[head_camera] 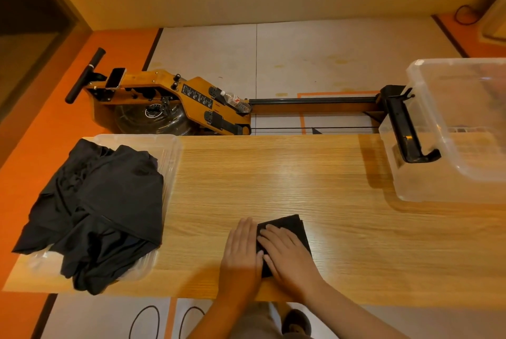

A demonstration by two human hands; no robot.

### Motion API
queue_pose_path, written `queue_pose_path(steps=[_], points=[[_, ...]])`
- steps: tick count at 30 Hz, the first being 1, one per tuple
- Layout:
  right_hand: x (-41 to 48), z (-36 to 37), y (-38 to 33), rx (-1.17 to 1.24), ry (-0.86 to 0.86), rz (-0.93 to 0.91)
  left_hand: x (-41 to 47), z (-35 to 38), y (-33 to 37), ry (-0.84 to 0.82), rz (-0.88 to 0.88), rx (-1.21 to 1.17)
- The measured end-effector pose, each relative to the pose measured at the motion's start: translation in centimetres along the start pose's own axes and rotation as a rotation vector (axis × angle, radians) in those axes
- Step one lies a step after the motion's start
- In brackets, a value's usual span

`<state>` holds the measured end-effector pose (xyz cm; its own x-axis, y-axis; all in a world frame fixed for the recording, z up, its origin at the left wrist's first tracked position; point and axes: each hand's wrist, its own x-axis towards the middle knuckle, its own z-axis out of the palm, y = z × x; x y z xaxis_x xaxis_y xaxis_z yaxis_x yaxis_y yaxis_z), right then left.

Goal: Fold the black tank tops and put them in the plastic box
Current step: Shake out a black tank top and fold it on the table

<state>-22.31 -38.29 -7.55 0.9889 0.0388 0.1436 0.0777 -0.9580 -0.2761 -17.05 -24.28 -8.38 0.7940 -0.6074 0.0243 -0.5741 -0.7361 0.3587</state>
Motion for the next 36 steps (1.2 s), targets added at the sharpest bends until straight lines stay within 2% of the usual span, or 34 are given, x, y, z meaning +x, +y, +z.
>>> queue_pose_path(steps=[4,7,11,19,23,27,30,33,36], points=[[-0.8,1.0,1.8,-0.067,-0.147,0.025,-0.4,0.5,-1.4,-0.078,-0.025,0.036],[-0.5,1.1,1.1,-0.011,-0.168,0.146,-0.2,0.4,-1.1,-0.118,-0.063,0.042],[-0.4,1.1,1.1,-0.004,-0.202,0.171,-0.1,0.2,-1.1,-0.173,-0.09,0.056],[-1.0,0.7,0.6,0.06,-0.216,0.211,-0.3,-0.4,-1.9,-0.231,0.016,0.144],[-2.0,0.3,0.5,0.071,-0.141,0.233,0.2,-1.0,-1.4,-0.191,0.119,0.174],[-1.8,-0.6,1.7,0.046,-0.072,0.189,1.3,-2.4,-0.2,-0.194,0.116,0.147],[-1.7,-1.5,2.9,0.03,-0.07,0.196,2.4,-3.0,0.5,-0.255,0.107,0.12],[-1.8,-1.9,3.7,-0.008,-0.102,0.181,3.6,-3.6,0.9,-0.292,0.072,0.086],[-1.5,-2.8,3.7,-0.023,-0.215,0.21,4.3,-3.9,0.9,-0.344,0.062,0.083]])
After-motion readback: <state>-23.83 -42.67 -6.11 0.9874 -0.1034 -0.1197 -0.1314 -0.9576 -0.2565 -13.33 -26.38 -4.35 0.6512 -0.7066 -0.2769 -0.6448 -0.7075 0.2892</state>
